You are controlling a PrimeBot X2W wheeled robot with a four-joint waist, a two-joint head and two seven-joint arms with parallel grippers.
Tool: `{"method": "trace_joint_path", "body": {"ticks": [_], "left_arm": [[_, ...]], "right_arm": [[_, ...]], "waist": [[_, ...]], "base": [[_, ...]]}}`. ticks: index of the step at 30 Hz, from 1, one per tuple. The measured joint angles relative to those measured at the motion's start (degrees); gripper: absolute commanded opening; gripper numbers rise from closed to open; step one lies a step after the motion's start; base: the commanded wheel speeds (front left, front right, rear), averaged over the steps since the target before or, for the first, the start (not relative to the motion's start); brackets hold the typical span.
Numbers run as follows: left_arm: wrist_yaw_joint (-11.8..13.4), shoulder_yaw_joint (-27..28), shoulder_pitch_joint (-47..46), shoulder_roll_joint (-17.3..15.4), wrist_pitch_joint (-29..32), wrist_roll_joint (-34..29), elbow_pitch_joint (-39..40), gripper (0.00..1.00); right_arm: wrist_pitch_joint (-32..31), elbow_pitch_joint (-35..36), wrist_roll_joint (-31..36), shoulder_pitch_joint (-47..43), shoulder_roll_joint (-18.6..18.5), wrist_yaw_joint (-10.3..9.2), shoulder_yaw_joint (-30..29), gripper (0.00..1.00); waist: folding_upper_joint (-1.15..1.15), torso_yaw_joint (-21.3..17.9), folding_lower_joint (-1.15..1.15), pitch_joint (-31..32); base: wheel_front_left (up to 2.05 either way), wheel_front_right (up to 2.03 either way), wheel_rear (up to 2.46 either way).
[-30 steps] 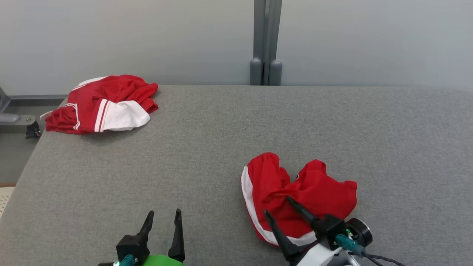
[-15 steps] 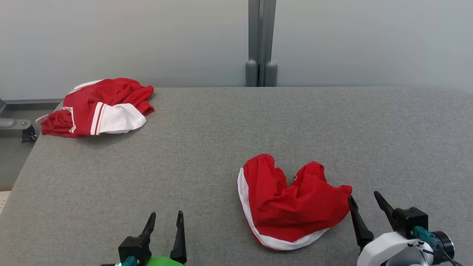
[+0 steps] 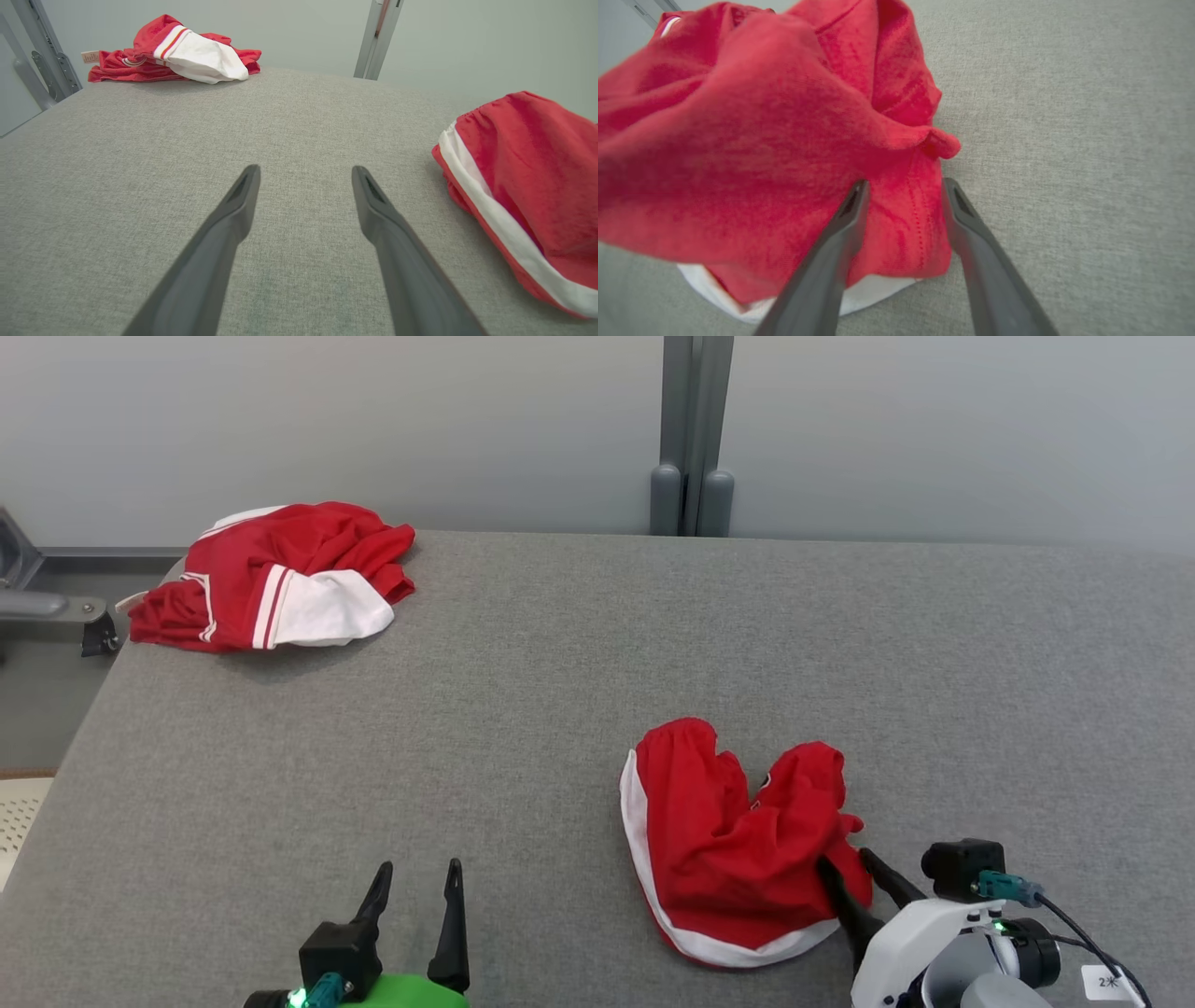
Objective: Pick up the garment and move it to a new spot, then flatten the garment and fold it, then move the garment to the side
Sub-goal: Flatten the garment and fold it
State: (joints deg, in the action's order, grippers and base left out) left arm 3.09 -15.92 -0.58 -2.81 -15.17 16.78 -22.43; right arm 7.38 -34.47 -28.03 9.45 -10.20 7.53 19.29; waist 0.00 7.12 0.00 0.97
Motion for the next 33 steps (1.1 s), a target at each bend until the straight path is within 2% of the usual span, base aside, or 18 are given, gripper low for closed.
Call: {"method": "trace_joint_path", "body": {"ticks": [4,8,19,20,21,22,26,33], "left_arm": [[0.0,0.2,0.0,0.0,0.0,-0.1,0.0,1.00],[0.0,0.5,0.0,0.0,0.0,-0.1,0.1,1.00],[0.0,0.5,0.0,0.0,0.0,-0.1,0.6,1.00],[0.0,0.5,0.0,0.0,0.0,-0.1,0.7,1.00],[0.0,0.4,0.0,0.0,0.0,-0.1,0.8,1.00],[-0.1,0.2,-0.1,0.0,0.0,-0.1,0.8,1.00],[-1.1,-0.6,-1.5,0.0,0.0,-0.5,-0.1,1.00],[-4.2,-3.6,-9.0,0.0,0.5,-1.9,-6.4,1.00]], "right_arm": [[1.3,-2.3,-3.2,2.2,-2.7,0.00,3.2,0.00],[3.5,-5.7,-3.5,5.0,-5.1,0.00,3.4,0.00],[6.7,-10.5,-3.0,8.8,-7.2,0.00,2.3,0.00],[6.9,-10.5,-2.7,8.9,-7.3,0.00,1.9,0.25],[7.1,-10.5,-2.3,8.9,-7.2,0.00,1.3,0.43],[7.3,-10.5,-1.8,9.0,-7.1,0.00,0.6,1.00],[7.5,-8.7,0.8,8.9,-6.1,0.00,-2.0,1.00],[7.7,0.6,6.1,4.9,-2.2,0.00,-6.8,1.00]], "waist": [[0.00,0.5,0.00,-0.2],[0.00,0.4,0.00,-0.2],[0.00,-0.8,0.00,-0.6],[0.00,-0.9,0.00,-0.6],[0.00,-1.1,0.00,-0.5],[0.00,-1.2,0.00,-0.5],[0.00,-2.0,0.00,-0.4],[0.00,-4.2,0.00,-0.6]], "base": [[0.00,0.00,0.00],[0.00,0.00,0.00],[0.00,0.00,0.00],[0.00,0.00,0.00],[0.00,0.00,0.00],[0.00,0.00,0.00],[0.00,0.00,0.00],[0.00,0.00,0.00]]}}
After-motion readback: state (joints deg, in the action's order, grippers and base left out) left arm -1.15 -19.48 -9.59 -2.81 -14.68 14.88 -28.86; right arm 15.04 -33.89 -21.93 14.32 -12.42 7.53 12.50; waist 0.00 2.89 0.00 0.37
